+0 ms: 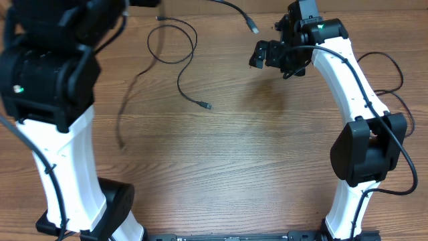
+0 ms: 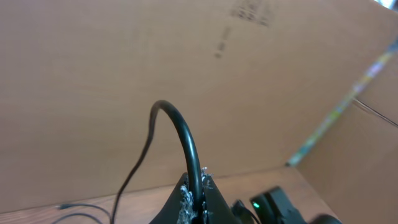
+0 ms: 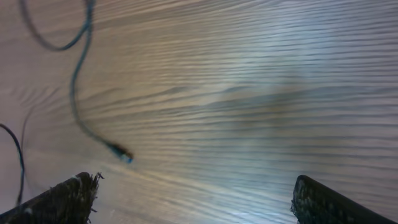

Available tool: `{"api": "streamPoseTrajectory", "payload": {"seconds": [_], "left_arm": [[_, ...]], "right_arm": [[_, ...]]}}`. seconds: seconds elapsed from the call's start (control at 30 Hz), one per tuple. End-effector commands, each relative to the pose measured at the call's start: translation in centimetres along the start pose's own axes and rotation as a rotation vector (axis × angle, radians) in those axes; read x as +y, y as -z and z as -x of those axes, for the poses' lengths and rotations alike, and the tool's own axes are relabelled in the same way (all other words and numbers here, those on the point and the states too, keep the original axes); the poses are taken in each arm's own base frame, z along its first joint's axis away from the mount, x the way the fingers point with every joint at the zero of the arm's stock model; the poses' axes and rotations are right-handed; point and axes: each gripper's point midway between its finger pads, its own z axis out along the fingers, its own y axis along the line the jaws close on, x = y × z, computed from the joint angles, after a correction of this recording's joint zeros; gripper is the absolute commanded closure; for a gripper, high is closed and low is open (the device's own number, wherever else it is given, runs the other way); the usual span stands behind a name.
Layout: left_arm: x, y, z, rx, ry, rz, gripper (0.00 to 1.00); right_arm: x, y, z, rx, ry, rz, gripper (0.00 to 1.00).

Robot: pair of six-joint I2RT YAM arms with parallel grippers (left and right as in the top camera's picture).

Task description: Untangle cables

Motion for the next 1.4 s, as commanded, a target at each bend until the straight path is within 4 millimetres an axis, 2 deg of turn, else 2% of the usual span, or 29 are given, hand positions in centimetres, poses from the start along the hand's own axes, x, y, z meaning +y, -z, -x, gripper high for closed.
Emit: {"api": "streamPoseTrajectory", "payload": {"seconds": [0.0, 0.2, 0.3, 0.53, 0.63, 0.77, 0.87, 1.0, 1.07, 1.1, 1.17, 1.2, 1.37], "left_arm": [[-2.5, 0.3, 0.2, -0.019, -0.004, -0.056, 0.96], [-5.7, 0.5, 1.6, -0.090, -0.023, -0.144, 0.96], [-7.5, 0.8, 2.4, -0.131, -0.030, -0.193, 0.96], [-10.9, 2.0, 5.1, -0.263, -0.044, -0.302, 0.96], [-11.9, 2.2, 5.3, -0.279, -0.045, -0.329, 0.96], [-12.5, 1.5, 4.5, -0.254, -0.045, -0.337, 0.96], [-12.2, -0.1, 3.0, -0.202, -0.042, -0.323, 0.96], [-11.2, -3.4, -0.4, -0.089, -0.036, -0.286, 0.96], [-10.7, -5.3, -2.6, -0.016, -0.032, -0.269, 0.96], [-10.2, -6.7, -4.7, 0.053, -0.020, -0.254, 0.96], [-9.7, -8.0, -6.6, 0.111, -0.015, -0.234, 0.96], [-9.0, -9.4, -8.8, 0.177, -0.011, -0.211, 0.96], [-6.9, -11.9, -15.2, 0.378, 0.000, -0.138, 0.96]], "right_arm": [[-3.5, 0.6, 1.1, -0.049, -0.123, -0.113, 0.00], [-6.6, 1.5, 1.5, -0.053, -0.190, -0.153, 0.00], [-8.9, 2.1, 1.5, -0.058, -0.243, -0.206, 0.00], [-13.1, 3.5, 1.3, -0.058, -0.325, -0.266, 0.00], [-14.5, 4.0, 1.4, -0.063, -0.355, -0.274, 0.00], [-15.9, 4.6, 1.3, -0.066, -0.388, -0.283, 0.00], [-16.5, 4.8, 1.3, -0.066, -0.401, -0.287, 0.00], [-17.0, 5.0, 1.2, -0.066, -0.412, -0.290, 0.00], [-17.1, 5.0, 1.2, -0.066, -0.413, -0.290, 0.00], [-17.0, 5.0, 1.2, -0.066, -0.413, -0.290, 0.00], [-17.0, 5.0, 1.2, -0.066, -0.413, -0.290, 0.00], [-17.0, 5.0, 1.2, -0.065, -0.413, -0.291, 0.00], [-17.0, 5.0, 1.2, -0.065, -0.412, -0.291, 0.00]]}}
